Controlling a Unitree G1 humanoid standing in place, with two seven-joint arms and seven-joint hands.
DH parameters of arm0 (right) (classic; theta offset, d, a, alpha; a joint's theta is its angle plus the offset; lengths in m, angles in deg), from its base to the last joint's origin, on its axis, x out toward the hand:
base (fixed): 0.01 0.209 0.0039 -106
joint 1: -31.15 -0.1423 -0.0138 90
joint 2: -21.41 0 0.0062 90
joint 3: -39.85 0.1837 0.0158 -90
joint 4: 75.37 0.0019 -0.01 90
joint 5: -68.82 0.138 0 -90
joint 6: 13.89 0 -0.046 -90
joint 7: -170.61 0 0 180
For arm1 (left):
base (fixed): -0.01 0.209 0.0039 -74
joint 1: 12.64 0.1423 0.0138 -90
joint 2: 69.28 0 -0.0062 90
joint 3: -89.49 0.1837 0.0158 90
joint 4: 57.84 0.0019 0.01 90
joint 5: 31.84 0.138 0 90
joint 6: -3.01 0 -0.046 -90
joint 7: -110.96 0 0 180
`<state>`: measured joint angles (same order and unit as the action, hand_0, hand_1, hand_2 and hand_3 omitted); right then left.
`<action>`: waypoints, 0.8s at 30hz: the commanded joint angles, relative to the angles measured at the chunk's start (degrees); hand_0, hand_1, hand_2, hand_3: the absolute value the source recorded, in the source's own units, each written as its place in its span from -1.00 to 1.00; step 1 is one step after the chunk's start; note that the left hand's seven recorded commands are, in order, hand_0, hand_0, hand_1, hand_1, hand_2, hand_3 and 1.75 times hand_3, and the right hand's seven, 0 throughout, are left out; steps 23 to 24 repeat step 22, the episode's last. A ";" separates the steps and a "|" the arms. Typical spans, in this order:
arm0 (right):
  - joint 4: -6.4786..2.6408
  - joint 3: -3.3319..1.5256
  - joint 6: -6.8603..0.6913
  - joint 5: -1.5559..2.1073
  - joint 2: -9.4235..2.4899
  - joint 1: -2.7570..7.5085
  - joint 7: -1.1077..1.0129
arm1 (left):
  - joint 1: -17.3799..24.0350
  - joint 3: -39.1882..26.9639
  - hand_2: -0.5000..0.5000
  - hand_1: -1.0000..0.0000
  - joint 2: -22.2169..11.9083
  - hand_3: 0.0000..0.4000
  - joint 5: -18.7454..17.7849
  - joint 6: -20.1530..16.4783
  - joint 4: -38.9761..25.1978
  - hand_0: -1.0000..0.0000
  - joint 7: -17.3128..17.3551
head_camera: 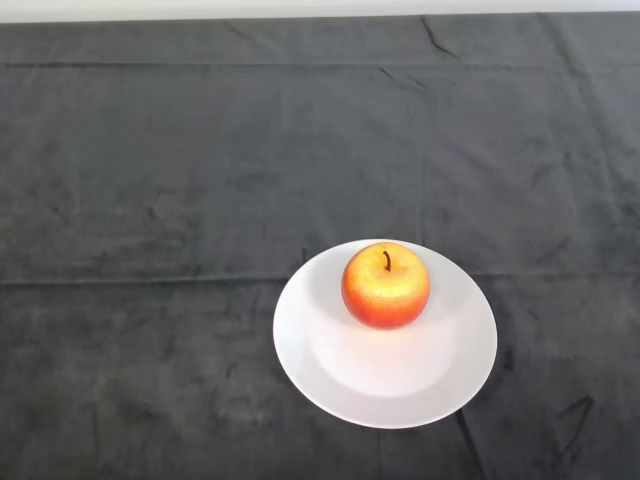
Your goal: Move the apple to the plate
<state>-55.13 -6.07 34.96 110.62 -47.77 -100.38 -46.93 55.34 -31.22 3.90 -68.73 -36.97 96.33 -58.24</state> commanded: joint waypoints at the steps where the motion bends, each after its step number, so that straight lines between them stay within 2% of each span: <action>1: -0.31 0.81 0.23 0.96 1.49 -0.65 -0.35 | -2.61 -1.67 0.00 1.00 -2.23 -1.00 1.01 -0.20 2.46 1.00 0.47; 24: -0.36 0.82 0.25 0.91 1.50 -0.67 -0.39 | -3.01 -3.11 0.00 1.00 -2.04 -1.00 2.50 -0.88 2.65 1.00 1.30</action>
